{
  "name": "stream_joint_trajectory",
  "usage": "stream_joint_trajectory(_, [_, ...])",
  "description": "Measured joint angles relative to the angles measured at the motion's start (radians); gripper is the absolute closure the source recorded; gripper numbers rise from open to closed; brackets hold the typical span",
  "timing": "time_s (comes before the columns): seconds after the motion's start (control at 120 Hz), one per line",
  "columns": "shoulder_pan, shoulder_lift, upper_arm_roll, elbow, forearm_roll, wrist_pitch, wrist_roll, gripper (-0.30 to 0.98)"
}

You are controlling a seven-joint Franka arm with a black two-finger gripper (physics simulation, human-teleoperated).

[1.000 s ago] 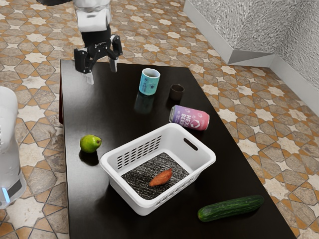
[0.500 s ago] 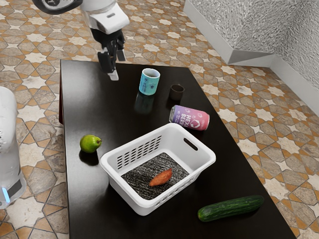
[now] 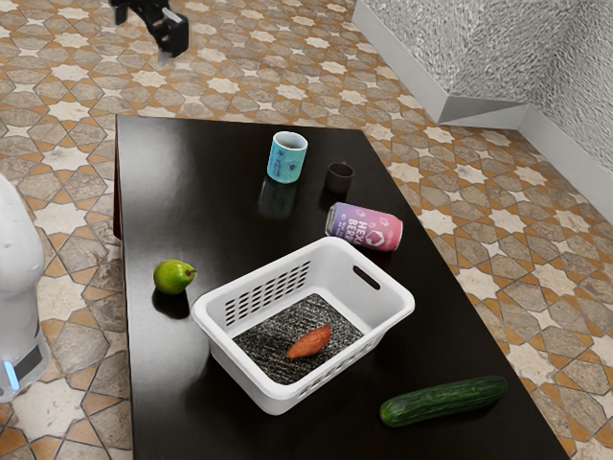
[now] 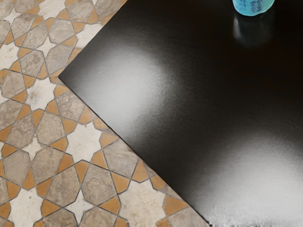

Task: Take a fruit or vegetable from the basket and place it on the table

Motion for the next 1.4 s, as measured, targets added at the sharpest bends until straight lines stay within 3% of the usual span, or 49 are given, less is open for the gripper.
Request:
stream_joint_trajectory(0.142, [-0.026, 0.003, -0.007, 0.009, -0.002, -0.073, -0.196, 0.0])
stream_joint_trajectory(0.192, [-0.125, 0.041, -0.005, 0.008, -0.008, -0.059, -0.246, 0.0])
stream_joint_trajectory(0.283, [-0.424, 0.108, -0.02, -0.002, -0.06, 0.038, -0.298, 0.0])
stream_joint_trajectory(0.392, [-0.539, 0.127, -0.146, -0.092, -0.196, 0.242, -0.311, 0.0])
stream_joint_trajectory(0.517, [-0.56, 0.231, -0.246, -0.134, -0.303, 0.454, -0.32, 0.0])
stream_joint_trajectory(0.617, [-0.545, 0.315, -0.251, -0.137, -0.373, 0.571, -0.328, 0.0])
stream_joint_trajectory(0.767, [-0.438, 0.426, -0.251, -0.139, -0.435, 0.682, -0.336, 0.0])
stream_joint_trajectory(1.008, [-0.362, 0.45, -0.225, -0.148, -0.448, 0.753, -0.33, 0.0])
stream_joint_trajectory(1.208, [-0.438, 0.403, -0.155, -0.158, -0.373, 0.765, -0.305, 0.0])
stream_joint_trajectory(1.308, [-0.453, 0.402, -0.036, -0.162, -0.323, 0.768, -0.289, 0.0])
stream_joint_trajectory(1.4, [-0.454, 0.409, 0.017, -0.174, -0.281, 0.772, -0.275, 0.0])
